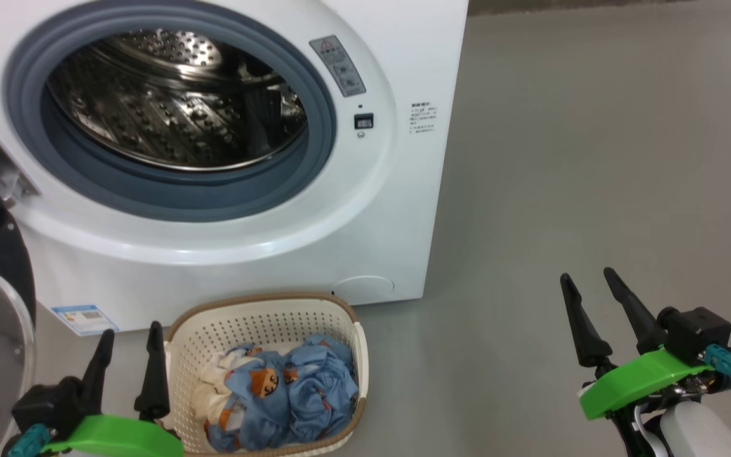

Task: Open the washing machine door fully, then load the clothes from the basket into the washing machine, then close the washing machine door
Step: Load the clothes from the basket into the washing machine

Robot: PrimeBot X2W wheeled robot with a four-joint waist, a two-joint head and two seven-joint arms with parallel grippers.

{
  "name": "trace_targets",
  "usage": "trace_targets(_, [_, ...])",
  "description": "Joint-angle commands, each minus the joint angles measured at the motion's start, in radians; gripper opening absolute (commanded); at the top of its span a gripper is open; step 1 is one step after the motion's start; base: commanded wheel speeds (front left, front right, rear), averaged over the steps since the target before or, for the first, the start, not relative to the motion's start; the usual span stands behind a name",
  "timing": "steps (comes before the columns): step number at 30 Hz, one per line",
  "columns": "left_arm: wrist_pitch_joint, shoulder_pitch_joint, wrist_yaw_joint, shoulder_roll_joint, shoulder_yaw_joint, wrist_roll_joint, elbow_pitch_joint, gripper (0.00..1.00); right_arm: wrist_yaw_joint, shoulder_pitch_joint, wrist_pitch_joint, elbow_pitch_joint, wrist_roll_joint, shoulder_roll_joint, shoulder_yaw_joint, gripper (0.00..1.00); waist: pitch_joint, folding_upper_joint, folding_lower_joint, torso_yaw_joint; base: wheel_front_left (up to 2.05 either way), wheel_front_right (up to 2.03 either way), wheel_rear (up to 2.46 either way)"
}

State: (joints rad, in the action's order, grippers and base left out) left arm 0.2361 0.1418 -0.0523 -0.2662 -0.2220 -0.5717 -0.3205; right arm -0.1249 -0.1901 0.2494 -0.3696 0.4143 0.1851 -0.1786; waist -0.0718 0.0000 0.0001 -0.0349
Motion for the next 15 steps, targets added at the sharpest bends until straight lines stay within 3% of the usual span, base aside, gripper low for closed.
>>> trace_targets(1, [-0.002, 0.054, 0.000, -0.026, 0.032, 0.000, 0.010, 1.00, -0.006, -0.034, 0.012, 0.021, 0.000, 0.008, -0.017, 1.00, -0.034, 0.0000, -0.0001, -0.009, 0.00, 0.00, 0.00])
trace_targets(15, [-0.049, 0.211, 0.036, -0.023, -0.019, 0.013, -0.121, 1.00, -0.006, -0.107, 0.012, 0.033, -0.023, -0.026, -0.014, 1.00, -0.225, 0.0000, -0.0001, -0.026, 0.00, 0.00, 0.00])
